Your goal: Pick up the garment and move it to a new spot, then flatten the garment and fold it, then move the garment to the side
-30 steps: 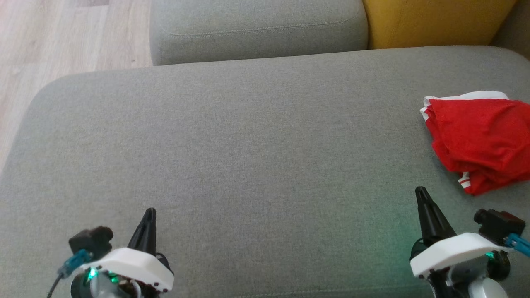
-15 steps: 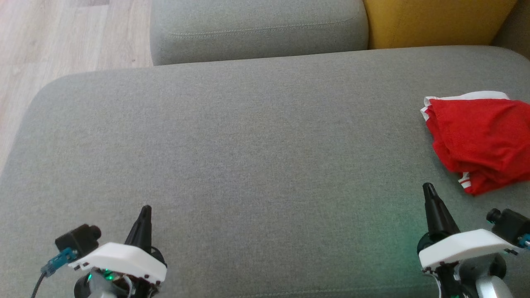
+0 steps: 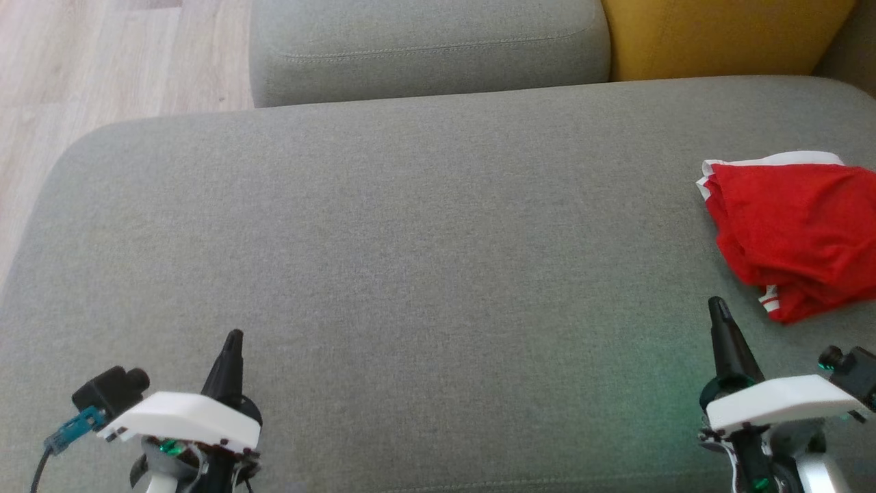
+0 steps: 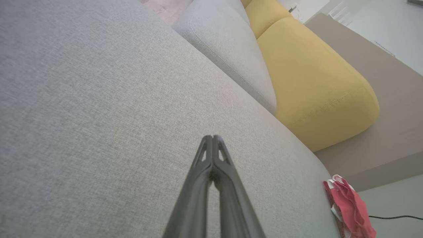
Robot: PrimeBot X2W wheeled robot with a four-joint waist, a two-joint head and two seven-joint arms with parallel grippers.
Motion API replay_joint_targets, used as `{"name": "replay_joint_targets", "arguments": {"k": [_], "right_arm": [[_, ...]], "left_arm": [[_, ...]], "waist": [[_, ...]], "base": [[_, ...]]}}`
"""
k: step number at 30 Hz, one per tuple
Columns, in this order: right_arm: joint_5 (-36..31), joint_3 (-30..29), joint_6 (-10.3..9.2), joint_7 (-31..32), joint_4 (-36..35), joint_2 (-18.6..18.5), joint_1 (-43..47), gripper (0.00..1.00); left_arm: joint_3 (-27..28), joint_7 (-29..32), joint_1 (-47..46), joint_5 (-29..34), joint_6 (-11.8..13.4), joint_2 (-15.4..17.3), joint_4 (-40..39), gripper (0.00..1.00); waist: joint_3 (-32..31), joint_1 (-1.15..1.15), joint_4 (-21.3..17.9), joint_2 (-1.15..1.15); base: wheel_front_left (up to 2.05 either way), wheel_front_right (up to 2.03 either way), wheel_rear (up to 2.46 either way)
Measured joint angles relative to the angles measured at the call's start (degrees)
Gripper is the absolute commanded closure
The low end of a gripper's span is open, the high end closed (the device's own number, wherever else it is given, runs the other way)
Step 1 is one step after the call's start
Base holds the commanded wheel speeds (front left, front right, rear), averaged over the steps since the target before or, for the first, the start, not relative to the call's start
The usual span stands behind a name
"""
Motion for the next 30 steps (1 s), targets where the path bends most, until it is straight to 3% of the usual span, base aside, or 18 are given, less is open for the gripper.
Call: {"name": "replay_joint_targets", "arguments": {"k": [30], "right_arm": [[19.6,-2.1,0.0,0.1,2.6,0.0,-1.2,1.0]], "left_arm": [[7.3,4.3,-0.6,-15.7,-4.6,-3.0,1.1,1.0]], "waist": [[0.1,0.0,0.1,0.0]], "base": [[0.0,0.0,0.0]]}}
